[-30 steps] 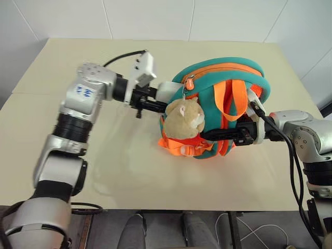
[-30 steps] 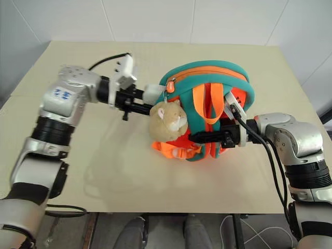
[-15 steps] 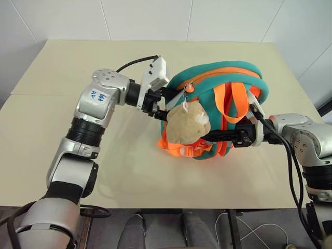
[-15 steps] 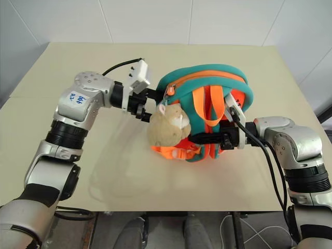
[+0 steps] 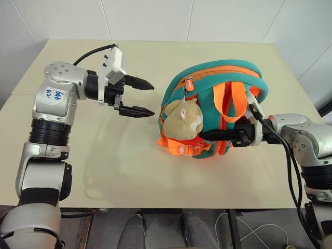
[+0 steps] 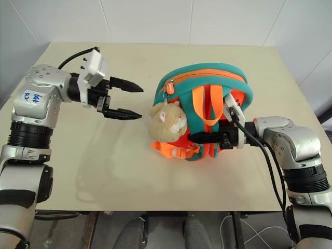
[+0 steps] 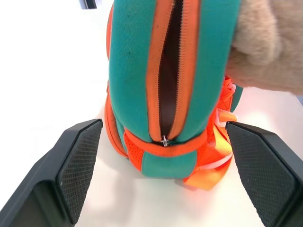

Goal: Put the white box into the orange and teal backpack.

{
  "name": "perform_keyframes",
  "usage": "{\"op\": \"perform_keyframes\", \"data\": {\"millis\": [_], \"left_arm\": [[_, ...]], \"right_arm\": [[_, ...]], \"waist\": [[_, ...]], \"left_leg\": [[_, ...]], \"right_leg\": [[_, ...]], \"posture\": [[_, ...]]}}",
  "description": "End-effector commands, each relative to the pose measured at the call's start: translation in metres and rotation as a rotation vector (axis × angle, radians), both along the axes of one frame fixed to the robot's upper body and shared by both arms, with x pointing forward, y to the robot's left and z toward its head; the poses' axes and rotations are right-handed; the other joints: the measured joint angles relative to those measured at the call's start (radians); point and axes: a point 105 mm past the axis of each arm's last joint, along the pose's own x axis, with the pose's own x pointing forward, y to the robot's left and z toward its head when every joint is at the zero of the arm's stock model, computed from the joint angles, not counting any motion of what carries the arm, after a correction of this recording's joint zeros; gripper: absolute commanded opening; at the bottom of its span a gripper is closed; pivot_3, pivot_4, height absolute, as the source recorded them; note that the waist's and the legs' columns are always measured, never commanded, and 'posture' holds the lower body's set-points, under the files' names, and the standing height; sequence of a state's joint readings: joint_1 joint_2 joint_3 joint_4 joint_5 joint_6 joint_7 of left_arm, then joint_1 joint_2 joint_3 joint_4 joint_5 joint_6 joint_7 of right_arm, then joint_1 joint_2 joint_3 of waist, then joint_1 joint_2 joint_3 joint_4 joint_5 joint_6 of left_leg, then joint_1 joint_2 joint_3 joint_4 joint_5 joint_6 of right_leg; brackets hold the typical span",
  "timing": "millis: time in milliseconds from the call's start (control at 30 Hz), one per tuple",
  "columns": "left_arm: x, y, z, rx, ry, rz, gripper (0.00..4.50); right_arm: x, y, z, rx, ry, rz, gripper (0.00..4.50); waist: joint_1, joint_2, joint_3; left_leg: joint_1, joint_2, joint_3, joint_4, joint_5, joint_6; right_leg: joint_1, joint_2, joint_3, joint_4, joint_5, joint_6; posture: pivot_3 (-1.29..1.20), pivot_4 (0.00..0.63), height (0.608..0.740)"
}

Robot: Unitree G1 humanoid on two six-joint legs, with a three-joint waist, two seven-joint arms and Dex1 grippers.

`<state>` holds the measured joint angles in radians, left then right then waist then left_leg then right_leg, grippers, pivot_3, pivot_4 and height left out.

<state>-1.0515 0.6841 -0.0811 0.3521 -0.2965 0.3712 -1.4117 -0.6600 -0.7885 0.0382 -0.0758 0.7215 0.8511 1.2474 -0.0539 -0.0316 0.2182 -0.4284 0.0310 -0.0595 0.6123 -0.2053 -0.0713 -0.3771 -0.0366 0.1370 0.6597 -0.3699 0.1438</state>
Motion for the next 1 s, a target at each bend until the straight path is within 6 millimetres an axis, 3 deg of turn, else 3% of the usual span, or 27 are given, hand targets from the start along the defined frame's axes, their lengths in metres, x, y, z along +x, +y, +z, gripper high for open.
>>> {"op": "perform_keyframes", "data": {"millis": [33, 167, 400, 533, 700, 833, 1000], "left_arm": [[-0.031, -0.005, 0.017, -0.037, -0.051, -0.122, 4.45], [-0.059, -0.012, 0.013, -0.038, 0.003, -0.195, 4.45], [-0.07, -0.031, 0.005, -0.067, 0.035, -0.205, 4.45], [-0.066, -0.045, -0.011, -0.069, 0.041, -0.175, 4.45], [-0.058, -0.06, -0.016, -0.106, 0.016, -0.136, 4.45], [-0.06, -0.079, -0.005, -0.222, 0.018, -0.137, 4.45], [-0.058, -0.08, -0.001, -0.275, 0.031, -0.104, 4.45]], "right_arm": [[0.0, -0.001, 0.003, -0.01, -0.033, -0.009, 0.0], [0.001, -0.003, 0.002, -0.014, -0.031, -0.017, 0.0], [0.003, 0.0, -0.001, -0.011, -0.028, -0.018, 0.0], [0.003, 0.001, -0.001, -0.007, -0.03, -0.017, 0.0], [0.002, 0.003, 0.0, -0.001, -0.035, -0.017, 0.0], [0.001, 0.003, 0.001, 0.004, -0.038, -0.018, 0.0], [0.001, 0.003, 0.0, 0.004, -0.038, -0.021, 0.0]], "waist": [[-0.002, 0.0, 0.0], [-0.002, 0.0, 0.0], [-0.002, 0.0, 0.0], [-0.001, 0.0, 0.0], [-0.001, 0.0, 0.0], [0.002, 0.0, 0.0], [-0.001, 0.0, 0.0]], "left_leg": [[0.0, 0.0, 0.0, 0.0, 0.0, 0.0], [0.0, 0.001, 0.0, 0.0, 0.0, 0.0], [0.001, 0.0, -0.001, 0.002, 0.0, 0.0], [0.002, 0.0, -0.001, 0.001, 0.0, 0.0], [0.001, 0.0, -0.001, 0.001, 0.0, 0.0], [0.001, 0.0, -0.001, 0.001, 0.0, 0.0], [0.002, 0.0, -0.001, 0.001, 0.0, 0.0]], "right_leg": [[0.0, 0.0, 0.0, 0.0, 0.0, 0.0], [0.0, 0.0, 0.0, 0.0, 0.0, 0.0], [0.002, 0.0, 0.0, 0.001, 0.001, 0.001], [0.002, 0.0, 0.0, 0.001, 0.001, 0.001], [0.002, 0.0, 0.0, 0.001, 0.001, 0.001], [0.002, 0.0, 0.0, 0.001, 0.001, 0.001], [0.002, 0.0, 0.0, 0.001, 0.001, 0.001]], "posture": [[0.0, 0.15, 0.74], [0.0, 0.15, 0.74], [0.0, 0.15, 0.74], [0.0, 0.15, 0.74], [0.0, 0.15, 0.74], [0.0, 0.15, 0.74], [0.0, 0.15, 0.74]]}}
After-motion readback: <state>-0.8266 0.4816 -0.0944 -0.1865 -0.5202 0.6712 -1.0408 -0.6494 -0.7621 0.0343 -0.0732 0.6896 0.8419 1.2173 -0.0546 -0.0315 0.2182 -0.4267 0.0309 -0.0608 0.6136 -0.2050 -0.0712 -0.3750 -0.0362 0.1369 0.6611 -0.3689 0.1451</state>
